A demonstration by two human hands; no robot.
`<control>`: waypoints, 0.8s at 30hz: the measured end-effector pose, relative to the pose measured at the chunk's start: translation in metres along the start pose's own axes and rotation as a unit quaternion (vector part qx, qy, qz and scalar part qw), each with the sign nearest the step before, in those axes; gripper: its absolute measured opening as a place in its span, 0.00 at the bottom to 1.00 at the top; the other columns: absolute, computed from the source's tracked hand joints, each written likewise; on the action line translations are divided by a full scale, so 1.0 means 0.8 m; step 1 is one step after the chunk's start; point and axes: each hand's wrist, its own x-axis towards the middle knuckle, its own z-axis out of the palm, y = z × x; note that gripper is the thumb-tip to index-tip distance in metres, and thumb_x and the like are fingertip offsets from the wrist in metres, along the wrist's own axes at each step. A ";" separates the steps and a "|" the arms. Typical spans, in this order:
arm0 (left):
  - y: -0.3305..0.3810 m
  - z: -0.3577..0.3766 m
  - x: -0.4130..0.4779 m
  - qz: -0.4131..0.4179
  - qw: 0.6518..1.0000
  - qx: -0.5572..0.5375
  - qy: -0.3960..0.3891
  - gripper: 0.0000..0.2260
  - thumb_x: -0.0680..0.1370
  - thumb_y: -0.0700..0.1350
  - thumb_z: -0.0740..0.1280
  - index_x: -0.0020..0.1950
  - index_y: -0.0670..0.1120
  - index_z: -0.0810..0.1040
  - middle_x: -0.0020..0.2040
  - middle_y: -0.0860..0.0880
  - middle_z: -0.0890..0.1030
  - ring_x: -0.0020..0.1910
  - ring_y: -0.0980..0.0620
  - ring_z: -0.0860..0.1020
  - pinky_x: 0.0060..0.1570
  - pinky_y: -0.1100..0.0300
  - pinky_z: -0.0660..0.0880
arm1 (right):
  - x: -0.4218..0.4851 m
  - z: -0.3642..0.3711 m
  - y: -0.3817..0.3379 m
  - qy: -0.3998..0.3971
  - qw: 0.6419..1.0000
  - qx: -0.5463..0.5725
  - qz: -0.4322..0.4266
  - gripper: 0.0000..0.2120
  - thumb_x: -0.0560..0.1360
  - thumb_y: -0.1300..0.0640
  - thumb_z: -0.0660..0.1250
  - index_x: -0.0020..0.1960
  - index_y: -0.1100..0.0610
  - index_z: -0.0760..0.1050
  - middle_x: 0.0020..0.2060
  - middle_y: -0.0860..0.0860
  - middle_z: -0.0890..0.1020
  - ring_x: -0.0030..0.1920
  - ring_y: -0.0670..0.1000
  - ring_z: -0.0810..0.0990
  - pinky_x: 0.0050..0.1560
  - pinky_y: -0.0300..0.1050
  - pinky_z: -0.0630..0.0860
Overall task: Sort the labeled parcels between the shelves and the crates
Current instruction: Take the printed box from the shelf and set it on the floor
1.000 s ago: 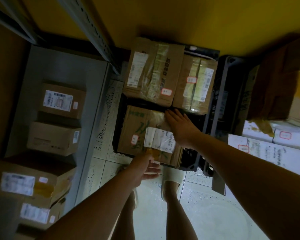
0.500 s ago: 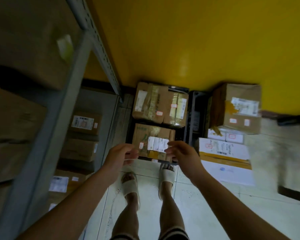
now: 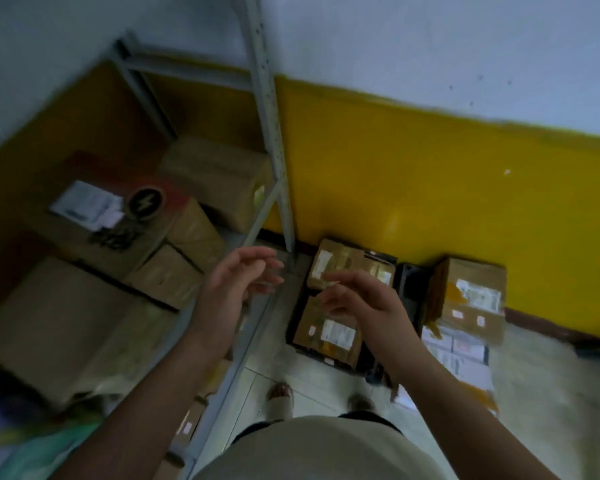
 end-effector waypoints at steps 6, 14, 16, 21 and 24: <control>0.016 0.019 -0.090 0.024 0.977 -0.046 0.206 0.10 0.83 0.36 0.60 0.55 0.40 0.81 0.49 0.43 0.85 0.46 0.47 0.84 0.44 0.60 0.80 | 0.013 0.005 -0.028 -0.191 0.981 -0.026 -0.019 0.09 0.82 0.63 0.62 0.55 0.56 0.80 0.45 0.56 0.85 0.49 0.58 0.84 0.55 0.53 0.81; 0.006 -0.033 -0.250 0.020 0.890 -0.094 0.446 0.08 0.82 0.36 0.62 0.56 0.39 0.81 0.51 0.42 0.85 0.46 0.44 0.84 0.46 0.54 0.79 | -0.014 0.099 -0.038 -0.371 0.925 -0.078 -0.035 0.09 0.82 0.65 0.61 0.56 0.61 0.80 0.43 0.55 0.86 0.45 0.51 0.86 0.46 0.38 0.80; 0.000 -0.051 -0.292 0.021 0.865 -0.102 0.491 0.09 0.82 0.36 0.61 0.56 0.39 0.80 0.51 0.41 0.85 0.46 0.44 0.84 0.47 0.54 0.79 | -0.028 0.134 -0.034 -0.413 0.906 -0.091 -0.033 0.09 0.82 0.64 0.60 0.55 0.59 0.79 0.43 0.54 0.86 0.45 0.53 0.86 0.46 0.40 0.81; -0.031 -0.093 -0.367 0.012 0.813 -0.120 0.570 0.09 0.82 0.36 0.61 0.57 0.39 0.80 0.51 0.42 0.85 0.47 0.43 0.84 0.50 0.50 0.79 | -0.060 0.213 -0.011 -0.468 0.874 -0.128 -0.024 0.10 0.82 0.64 0.61 0.54 0.56 0.80 0.43 0.53 0.87 0.44 0.53 0.86 0.46 0.41 0.82; -0.058 -0.129 -0.391 -0.002 0.795 -0.135 0.592 0.10 0.82 0.34 0.60 0.57 0.39 0.80 0.51 0.41 0.85 0.49 0.41 0.84 0.52 0.46 0.78 | -0.071 0.261 0.010 -0.485 0.859 -0.166 -0.010 0.08 0.82 0.61 0.63 0.54 0.53 0.80 0.45 0.51 0.87 0.47 0.50 0.86 0.45 0.39 0.80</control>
